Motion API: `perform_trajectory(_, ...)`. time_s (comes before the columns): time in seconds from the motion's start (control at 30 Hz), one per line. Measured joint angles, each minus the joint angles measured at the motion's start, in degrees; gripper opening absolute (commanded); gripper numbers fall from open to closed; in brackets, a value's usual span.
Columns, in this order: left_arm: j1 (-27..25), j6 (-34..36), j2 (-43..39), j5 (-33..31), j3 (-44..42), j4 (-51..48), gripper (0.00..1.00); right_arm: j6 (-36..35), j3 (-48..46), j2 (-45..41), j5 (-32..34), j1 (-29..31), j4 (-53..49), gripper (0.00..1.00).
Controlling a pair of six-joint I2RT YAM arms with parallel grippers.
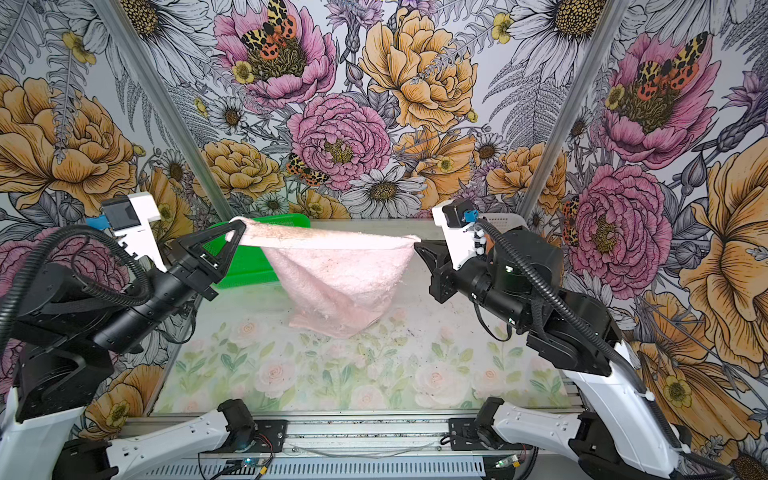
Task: Fold and stack the towels
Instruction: 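Lift the pink towel with both grippers and stretch it taut between them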
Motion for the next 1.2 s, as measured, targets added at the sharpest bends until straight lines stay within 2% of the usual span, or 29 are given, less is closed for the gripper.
perform_trajectory(0.23,-0.09,1.70,-0.35,1.49,1.20,-0.46,0.00,-1.33,6.73,0.00,-3.87,0.02,0.00,0.00)
perform_trajectory(0.57,-0.09,2.08,-0.61,2.27,-0.96,-0.31,0.00,-2.43,7.17,-0.09,-3.93,0.02,-0.48,0.00)
perform_trajectory(0.97,-0.35,4.28,-5.01,17.59,-2.40,0.94,0.00,-4.63,4.42,-7.23,-13.38,0.07,-0.83,0.00)
perform_trajectory(1.2,-0.35,5.53,-5.31,20.02,-2.43,1.38,0.00,-5.64,4.35,-7.67,-14.43,0.07,0.00,0.00)
